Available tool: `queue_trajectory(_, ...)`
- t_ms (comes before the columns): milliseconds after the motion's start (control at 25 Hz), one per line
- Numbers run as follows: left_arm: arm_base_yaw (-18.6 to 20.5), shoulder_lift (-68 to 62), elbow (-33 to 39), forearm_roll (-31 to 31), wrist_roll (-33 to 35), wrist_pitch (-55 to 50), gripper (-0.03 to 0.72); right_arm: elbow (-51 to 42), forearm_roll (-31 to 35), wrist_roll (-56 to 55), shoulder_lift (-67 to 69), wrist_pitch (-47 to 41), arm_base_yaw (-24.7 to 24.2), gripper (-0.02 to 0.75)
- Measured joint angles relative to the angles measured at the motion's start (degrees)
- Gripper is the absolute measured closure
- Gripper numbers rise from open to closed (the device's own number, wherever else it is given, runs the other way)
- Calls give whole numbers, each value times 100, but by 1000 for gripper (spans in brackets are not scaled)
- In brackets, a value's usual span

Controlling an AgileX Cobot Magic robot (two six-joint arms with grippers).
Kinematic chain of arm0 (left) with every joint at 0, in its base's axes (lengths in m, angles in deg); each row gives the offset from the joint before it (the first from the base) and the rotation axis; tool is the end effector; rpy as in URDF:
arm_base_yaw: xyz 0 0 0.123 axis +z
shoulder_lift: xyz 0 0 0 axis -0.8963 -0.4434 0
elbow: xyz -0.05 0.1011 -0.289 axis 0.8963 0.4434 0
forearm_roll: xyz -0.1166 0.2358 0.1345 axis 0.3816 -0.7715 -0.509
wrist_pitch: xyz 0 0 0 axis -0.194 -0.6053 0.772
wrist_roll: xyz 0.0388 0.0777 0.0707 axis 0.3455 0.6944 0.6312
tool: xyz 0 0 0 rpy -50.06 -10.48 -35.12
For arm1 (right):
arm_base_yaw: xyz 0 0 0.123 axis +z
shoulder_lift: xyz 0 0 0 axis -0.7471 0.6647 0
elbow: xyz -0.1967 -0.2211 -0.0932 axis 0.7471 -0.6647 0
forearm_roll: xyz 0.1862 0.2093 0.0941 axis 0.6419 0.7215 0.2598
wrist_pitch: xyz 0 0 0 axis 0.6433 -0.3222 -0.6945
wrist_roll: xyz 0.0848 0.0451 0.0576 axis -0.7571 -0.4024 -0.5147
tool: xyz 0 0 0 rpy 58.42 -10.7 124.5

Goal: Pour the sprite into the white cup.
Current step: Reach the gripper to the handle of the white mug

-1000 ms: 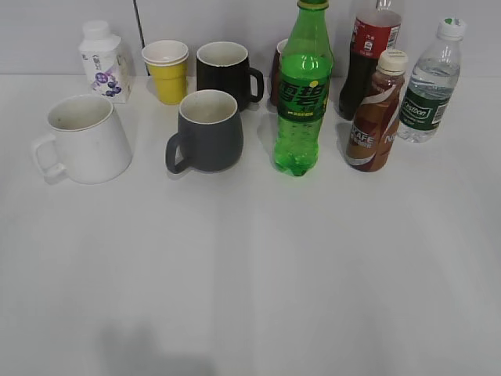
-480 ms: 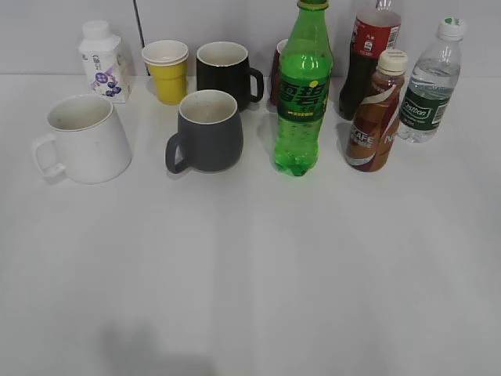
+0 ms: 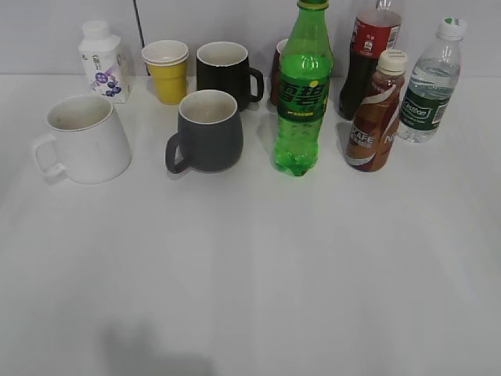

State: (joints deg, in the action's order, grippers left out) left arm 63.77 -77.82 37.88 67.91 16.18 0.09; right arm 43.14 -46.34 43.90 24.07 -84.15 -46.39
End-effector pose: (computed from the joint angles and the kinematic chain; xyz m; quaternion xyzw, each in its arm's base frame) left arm 0.0392 -0.0055 0.3321 -0.0240 0.7637 -0.0518 0.6431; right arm 0.0269 0.0003 0.2908 0.0190 0.8456 0.0270 0.5328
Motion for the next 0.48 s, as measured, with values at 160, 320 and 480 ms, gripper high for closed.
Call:
queue_trajectory(160, 0, -460, 14, 265, 0, 1575, 475, 0, 0, 0, 0, 0, 0, 171)
queue_trajectory(320, 0, -1339, 199, 316, 0, 2353, 475, 0, 0, 0, 0, 0, 0, 171)
queue_trajectory(480, 0, -2409, 703, 314, 0, 3290, 475, 0, 0, 0, 0, 0, 0, 171)
